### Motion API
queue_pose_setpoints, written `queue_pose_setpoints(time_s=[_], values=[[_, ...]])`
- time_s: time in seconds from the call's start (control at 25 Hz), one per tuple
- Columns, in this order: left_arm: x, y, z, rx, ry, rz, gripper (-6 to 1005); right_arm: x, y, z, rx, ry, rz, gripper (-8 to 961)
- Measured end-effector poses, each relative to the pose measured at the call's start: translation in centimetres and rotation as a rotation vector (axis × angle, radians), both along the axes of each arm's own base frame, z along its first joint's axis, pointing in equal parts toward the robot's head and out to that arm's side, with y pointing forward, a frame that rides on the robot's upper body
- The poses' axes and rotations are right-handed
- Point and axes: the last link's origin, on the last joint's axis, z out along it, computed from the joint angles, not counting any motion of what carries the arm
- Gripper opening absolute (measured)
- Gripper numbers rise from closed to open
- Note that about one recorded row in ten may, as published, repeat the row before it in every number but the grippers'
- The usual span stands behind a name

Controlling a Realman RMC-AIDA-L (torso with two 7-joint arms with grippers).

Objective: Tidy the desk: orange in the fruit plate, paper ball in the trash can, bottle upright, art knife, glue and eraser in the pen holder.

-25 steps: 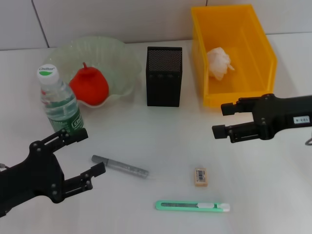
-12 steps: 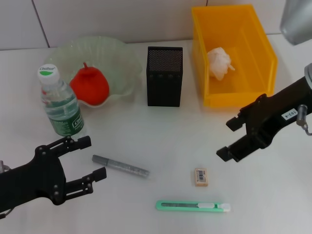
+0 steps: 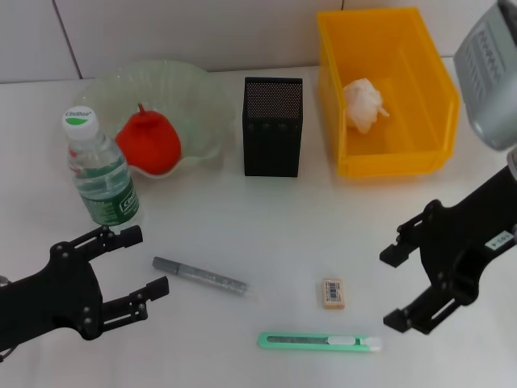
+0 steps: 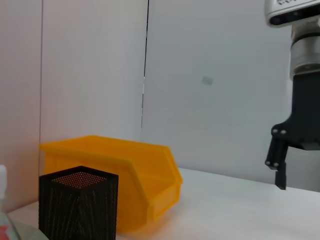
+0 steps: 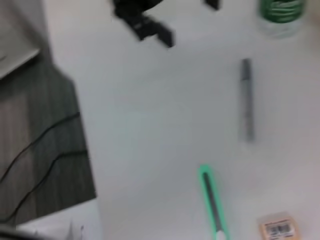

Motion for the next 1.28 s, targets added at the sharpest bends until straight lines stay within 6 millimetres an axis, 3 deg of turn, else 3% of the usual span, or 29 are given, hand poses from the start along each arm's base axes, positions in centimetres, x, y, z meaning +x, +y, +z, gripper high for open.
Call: queue_pose_setpoints(time_s=[0.36, 0.8, 1.28], values=[[0.0, 0.0, -0.1, 0.009, -0.004, 0.002, 796, -0.9, 0.5, -1.5, -0.032, -0.092, 0.108, 831], [0.2, 0.5, -0.1, 0.032, -0.007, 0.006, 796, -2.0, 0.1, -7.4, -0.059, -0.233, 0.115, 831], [0.3, 0.5, -0.3, 0.039, -0.005, 0.0, 797, -1.6, 0.0, -11.0, -0.06, -0.315, 0.106, 813]])
